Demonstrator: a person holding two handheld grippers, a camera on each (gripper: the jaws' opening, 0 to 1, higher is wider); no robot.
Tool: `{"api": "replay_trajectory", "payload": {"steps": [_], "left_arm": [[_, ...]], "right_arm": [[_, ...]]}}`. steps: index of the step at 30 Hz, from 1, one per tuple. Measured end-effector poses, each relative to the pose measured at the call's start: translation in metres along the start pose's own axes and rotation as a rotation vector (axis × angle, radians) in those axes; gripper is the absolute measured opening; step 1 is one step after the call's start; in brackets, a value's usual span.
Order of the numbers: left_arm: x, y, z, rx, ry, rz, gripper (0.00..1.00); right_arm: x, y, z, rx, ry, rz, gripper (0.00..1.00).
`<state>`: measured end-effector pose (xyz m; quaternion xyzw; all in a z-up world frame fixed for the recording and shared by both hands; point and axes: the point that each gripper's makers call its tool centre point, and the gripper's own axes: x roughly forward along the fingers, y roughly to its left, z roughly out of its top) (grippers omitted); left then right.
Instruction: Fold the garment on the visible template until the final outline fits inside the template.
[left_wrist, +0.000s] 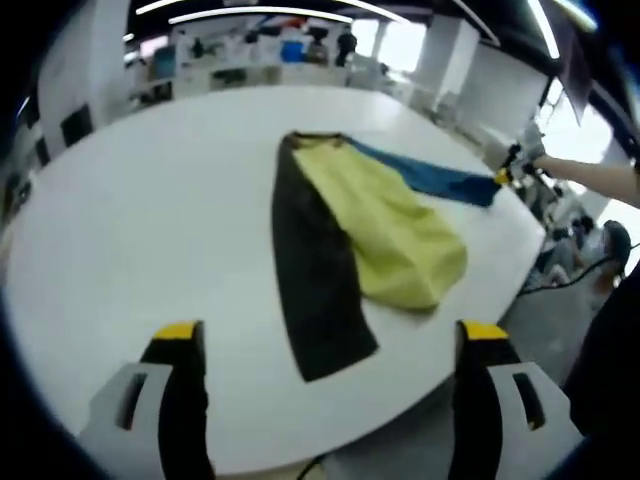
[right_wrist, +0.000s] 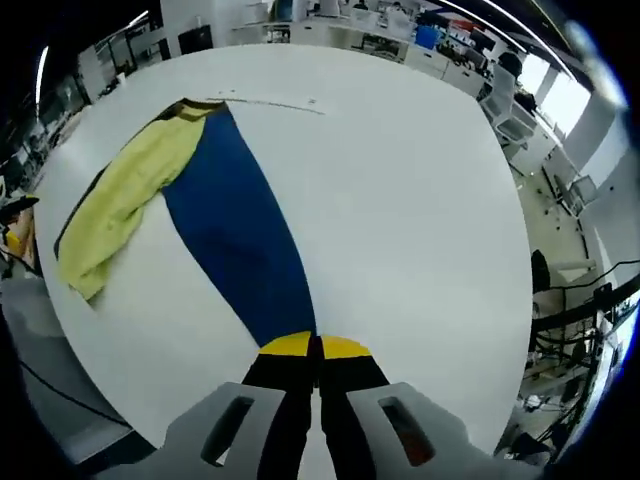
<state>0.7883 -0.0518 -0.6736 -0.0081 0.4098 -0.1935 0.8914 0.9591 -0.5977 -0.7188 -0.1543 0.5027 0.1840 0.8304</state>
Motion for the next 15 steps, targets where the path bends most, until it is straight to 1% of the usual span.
{"api": "replay_trajectory", "payload": {"steps": [3, 15], "left_arm": [[0.002, -0.001, 0.000, 0.000, 0.006, 0.001, 0.99], [0.006, -0.003, 0.000, -0.005, 0.019, 0.009, 0.99]], "right_arm": [[0.006, -0.007, -0.002, -0.004, 0.017, -0.005, 0.01], [0.026, -0.025, -0.007, 0.029, 0.054, -0.008, 0.01]]}}
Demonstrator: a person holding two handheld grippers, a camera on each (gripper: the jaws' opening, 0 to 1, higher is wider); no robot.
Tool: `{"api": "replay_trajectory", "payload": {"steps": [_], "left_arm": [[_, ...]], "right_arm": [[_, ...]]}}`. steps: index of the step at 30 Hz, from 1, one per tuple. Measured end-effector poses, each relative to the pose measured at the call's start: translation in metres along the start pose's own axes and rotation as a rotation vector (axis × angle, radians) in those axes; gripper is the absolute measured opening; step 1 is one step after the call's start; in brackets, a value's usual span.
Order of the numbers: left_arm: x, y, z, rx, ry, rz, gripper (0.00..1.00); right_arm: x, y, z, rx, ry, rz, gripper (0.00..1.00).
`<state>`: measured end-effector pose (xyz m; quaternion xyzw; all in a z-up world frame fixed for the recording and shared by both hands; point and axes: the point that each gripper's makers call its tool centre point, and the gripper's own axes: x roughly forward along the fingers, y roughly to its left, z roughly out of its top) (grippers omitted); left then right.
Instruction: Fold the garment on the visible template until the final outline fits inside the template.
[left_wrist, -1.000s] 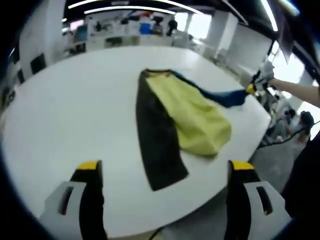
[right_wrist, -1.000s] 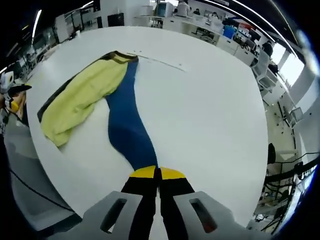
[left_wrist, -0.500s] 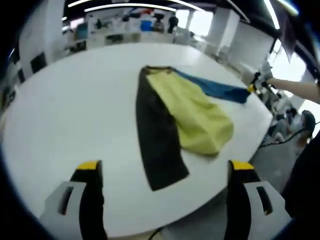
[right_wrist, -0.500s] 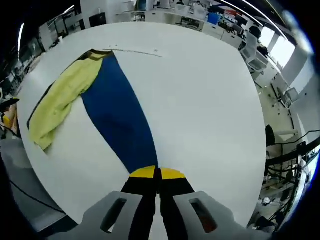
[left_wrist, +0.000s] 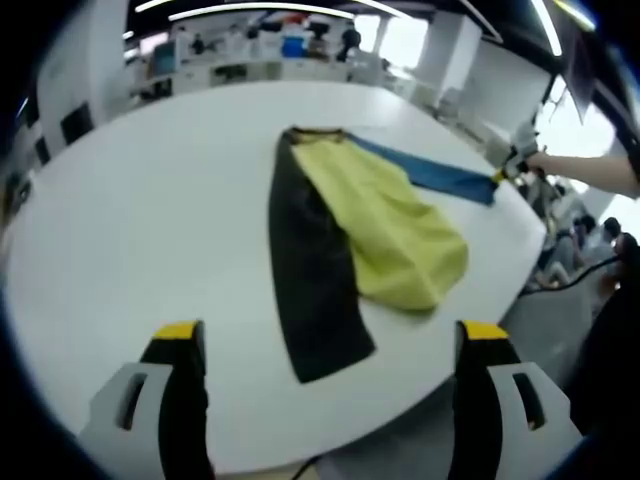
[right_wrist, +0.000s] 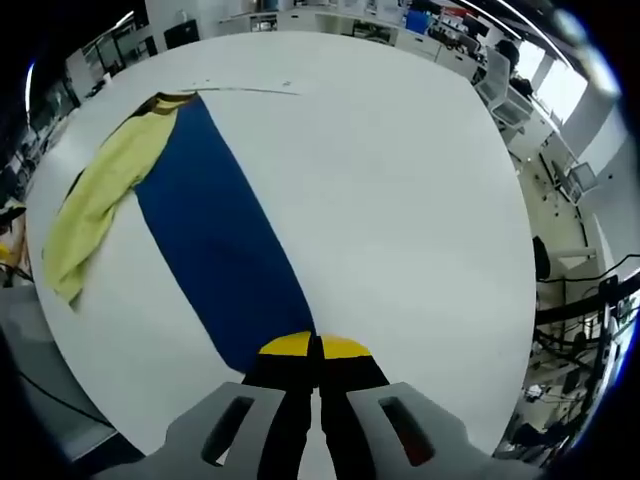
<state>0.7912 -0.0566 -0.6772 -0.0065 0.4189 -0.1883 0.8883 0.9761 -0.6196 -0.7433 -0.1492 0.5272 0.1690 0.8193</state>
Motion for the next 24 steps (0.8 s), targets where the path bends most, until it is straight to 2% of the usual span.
{"api": "replay_trajectory", "payload": {"steps": [12, 24], "left_arm": [[0.003, 0.000, -0.005, 0.002, 0.027, 0.010, 0.99], [0.007, 0.000, -0.004, 0.005, 0.034, 0.012, 0.99]], "right_arm": [[0.012, 0.005, -0.003, -0.009, 0.040, 0.006, 0.01], [0.022, 0.000, -0.002, -0.032, 0.070, 0.002, 0.01]]}}
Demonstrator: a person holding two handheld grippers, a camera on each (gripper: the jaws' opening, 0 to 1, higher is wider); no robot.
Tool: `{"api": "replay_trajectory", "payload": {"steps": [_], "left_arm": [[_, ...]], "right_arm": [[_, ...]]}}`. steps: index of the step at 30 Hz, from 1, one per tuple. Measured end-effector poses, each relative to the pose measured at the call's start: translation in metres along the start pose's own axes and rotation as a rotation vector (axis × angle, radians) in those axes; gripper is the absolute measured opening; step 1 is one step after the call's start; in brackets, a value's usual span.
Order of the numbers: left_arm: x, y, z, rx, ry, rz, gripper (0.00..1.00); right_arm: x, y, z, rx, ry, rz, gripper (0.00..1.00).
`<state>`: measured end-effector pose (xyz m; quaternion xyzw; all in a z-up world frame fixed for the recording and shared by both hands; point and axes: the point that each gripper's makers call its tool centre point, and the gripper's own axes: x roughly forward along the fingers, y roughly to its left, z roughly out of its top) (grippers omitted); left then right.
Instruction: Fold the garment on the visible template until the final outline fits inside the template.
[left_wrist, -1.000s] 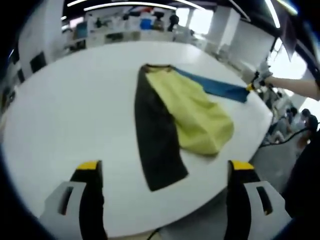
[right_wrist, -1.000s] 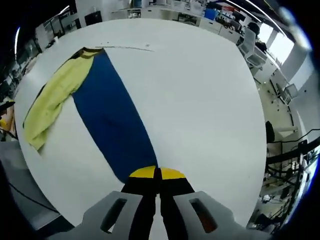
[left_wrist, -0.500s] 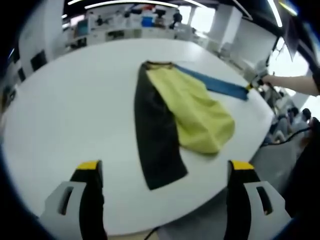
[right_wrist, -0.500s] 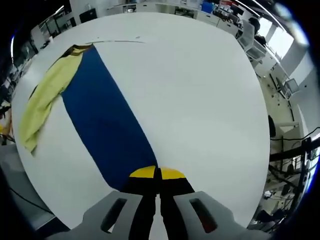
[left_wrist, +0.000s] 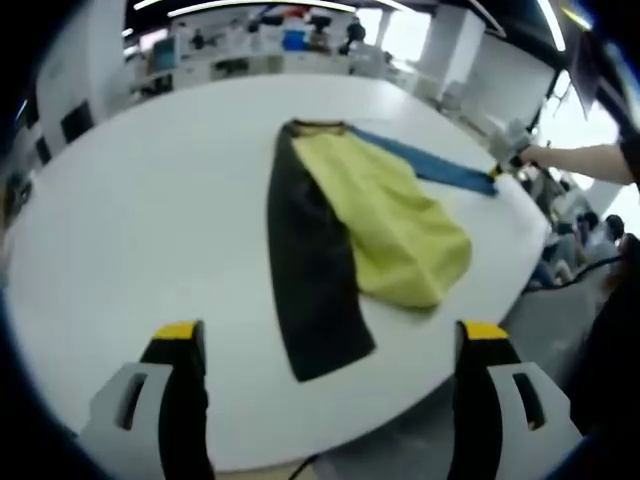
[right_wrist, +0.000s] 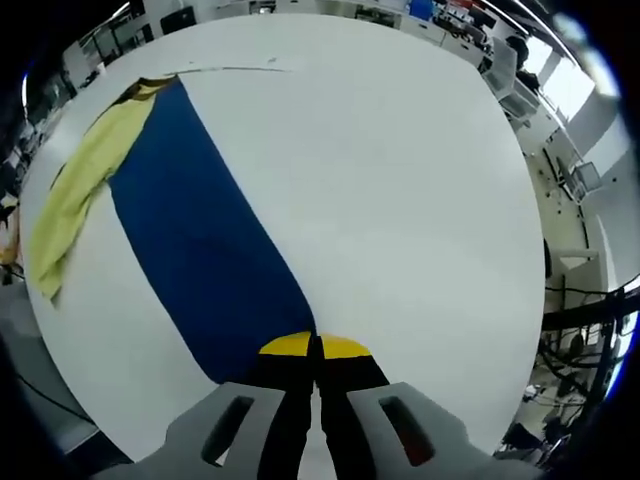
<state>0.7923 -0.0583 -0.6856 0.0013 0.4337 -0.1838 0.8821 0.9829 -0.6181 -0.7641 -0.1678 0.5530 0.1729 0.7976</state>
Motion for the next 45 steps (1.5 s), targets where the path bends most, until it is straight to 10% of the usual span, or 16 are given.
{"api": "replay_trajectory", "payload": {"steps": [45], "left_arm": [[0.005, -0.003, 0.005, 0.008, 0.000, -0.014, 0.99]], "right_arm": [[0.002, -0.018, 0.001, -0.027, -0.017, -0.048, 0.05]]}}
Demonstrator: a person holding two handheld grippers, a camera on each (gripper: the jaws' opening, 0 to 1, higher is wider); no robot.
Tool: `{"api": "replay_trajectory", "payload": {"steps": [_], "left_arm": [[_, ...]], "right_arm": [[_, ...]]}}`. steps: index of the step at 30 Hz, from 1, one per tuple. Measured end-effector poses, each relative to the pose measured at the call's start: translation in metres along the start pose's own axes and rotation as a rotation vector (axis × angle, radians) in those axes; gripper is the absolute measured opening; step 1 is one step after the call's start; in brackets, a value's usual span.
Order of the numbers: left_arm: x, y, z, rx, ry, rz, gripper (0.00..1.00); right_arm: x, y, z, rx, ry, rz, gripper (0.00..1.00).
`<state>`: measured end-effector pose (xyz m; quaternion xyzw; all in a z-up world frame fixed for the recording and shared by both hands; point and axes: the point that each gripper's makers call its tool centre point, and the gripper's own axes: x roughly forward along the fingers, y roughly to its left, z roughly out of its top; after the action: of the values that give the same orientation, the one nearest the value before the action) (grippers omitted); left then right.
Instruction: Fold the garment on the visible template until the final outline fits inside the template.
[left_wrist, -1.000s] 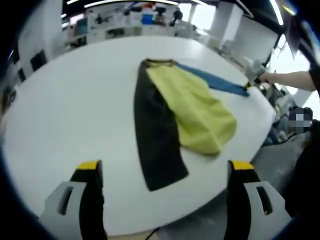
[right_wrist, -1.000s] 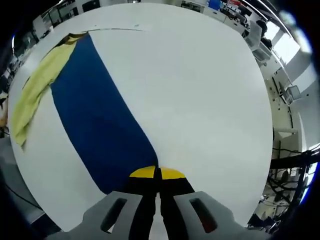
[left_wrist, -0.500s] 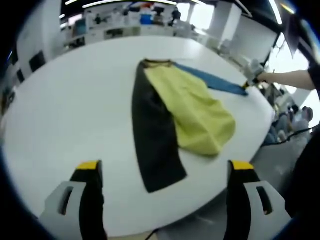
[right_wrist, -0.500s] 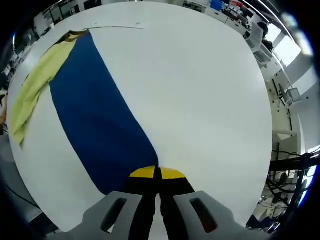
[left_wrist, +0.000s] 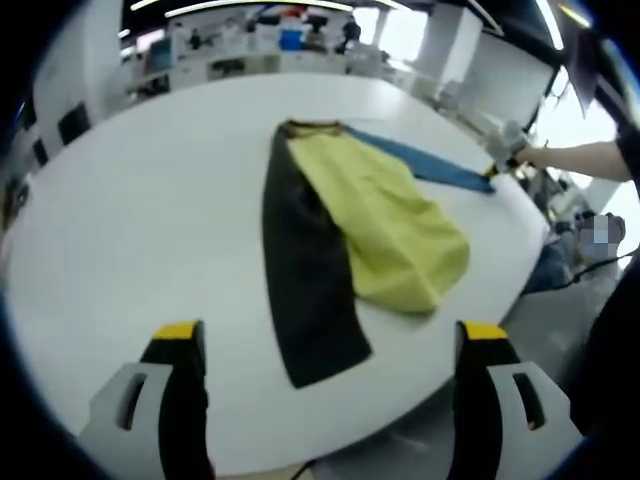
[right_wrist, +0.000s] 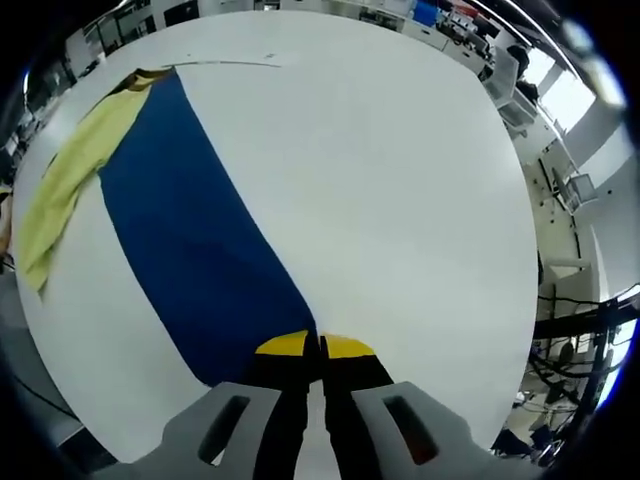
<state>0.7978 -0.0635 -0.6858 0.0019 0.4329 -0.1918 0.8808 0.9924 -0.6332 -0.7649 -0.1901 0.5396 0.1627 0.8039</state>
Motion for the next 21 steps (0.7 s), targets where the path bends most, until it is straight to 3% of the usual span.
{"api": "replay_trajectory", "payload": {"steps": [17, 21], "left_arm": [[-0.007, -0.002, 0.004, 0.003, -0.023, -0.009, 0.99], [-0.010, -0.002, 0.004, 0.004, -0.030, -0.012, 0.99]], "right_arm": [[-0.030, 0.005, 0.016, 0.010, -0.091, -0.025, 0.12], [-0.040, 0.012, 0.025, 0.059, -0.153, -0.012, 0.16]]}}
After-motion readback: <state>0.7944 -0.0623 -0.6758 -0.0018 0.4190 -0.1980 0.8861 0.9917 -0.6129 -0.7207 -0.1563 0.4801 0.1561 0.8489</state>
